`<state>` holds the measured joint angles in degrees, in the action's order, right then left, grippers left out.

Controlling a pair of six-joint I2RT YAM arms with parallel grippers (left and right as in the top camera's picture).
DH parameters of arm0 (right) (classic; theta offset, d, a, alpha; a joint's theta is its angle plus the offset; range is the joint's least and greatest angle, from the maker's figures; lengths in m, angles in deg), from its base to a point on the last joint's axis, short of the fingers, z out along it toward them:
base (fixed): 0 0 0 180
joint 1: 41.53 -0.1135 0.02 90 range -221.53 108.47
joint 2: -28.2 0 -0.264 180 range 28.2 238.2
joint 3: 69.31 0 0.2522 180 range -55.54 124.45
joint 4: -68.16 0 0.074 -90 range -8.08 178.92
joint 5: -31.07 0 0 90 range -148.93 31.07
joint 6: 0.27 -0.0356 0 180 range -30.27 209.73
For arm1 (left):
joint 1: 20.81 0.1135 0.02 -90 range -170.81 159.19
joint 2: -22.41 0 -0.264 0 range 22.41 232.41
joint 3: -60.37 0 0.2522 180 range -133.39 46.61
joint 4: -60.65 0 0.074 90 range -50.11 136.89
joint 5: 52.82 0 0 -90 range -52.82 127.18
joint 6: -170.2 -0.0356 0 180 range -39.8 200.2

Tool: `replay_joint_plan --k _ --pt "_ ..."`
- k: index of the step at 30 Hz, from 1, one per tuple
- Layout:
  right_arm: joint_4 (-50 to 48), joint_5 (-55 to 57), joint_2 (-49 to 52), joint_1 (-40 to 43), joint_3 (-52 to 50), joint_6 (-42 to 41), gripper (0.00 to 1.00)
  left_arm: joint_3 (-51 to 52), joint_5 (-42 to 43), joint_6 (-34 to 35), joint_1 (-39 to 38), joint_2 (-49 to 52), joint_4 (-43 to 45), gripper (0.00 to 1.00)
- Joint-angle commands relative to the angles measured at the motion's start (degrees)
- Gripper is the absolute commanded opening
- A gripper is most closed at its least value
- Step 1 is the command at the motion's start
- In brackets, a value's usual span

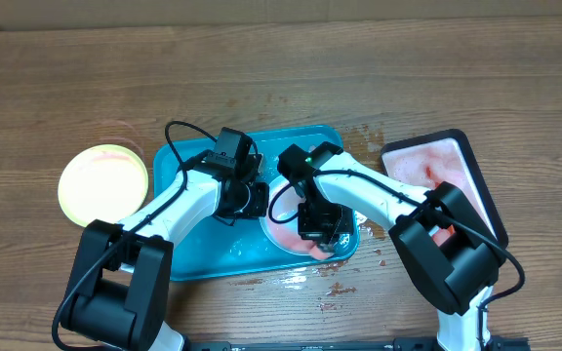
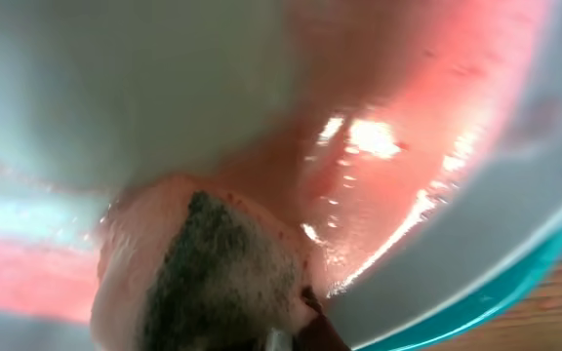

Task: Clean dirty plates on tray and stack at the side
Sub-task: 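Scrub the white plate with the sponge, left gripper holding its rim, then continue scrubbing the white plate's center with the right gripper sponge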

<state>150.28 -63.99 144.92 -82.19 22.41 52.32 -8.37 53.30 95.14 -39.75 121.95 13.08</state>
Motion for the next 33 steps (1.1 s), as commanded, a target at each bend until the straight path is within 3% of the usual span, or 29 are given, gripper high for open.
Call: replay_joint_plan --k 1,14,22,28,33 --pt "-1.11 16.68 2.99 1.27 -2.89 -4.85 0.04 0.09 -4.70 0.46 1.03 0.46 0.42 0.04" --pt "2.36 16.22 2.97 4.76 6.34 -4.22 0.04 0.09 -4.68 0.07 1.03 0.46 0.42 0.04" --pt "-13.00 -0.13 2.99 8.52 7.17 -5.05 0.04 0.09 -4.66 0.09 1.03 0.46 -0.04 0.04" --pt "-19.15 -1.90 4.37 10.36 4.59 -9.33 0.04 0.09 -4.66 0.04 1.03 0.46 -0.44 0.04" --pt "-24.61 -10.75 8.11 10.34 1.38 -8.76 0.04 0.09 -4.66 -0.17 1.03 0.46 -0.50 0.04"
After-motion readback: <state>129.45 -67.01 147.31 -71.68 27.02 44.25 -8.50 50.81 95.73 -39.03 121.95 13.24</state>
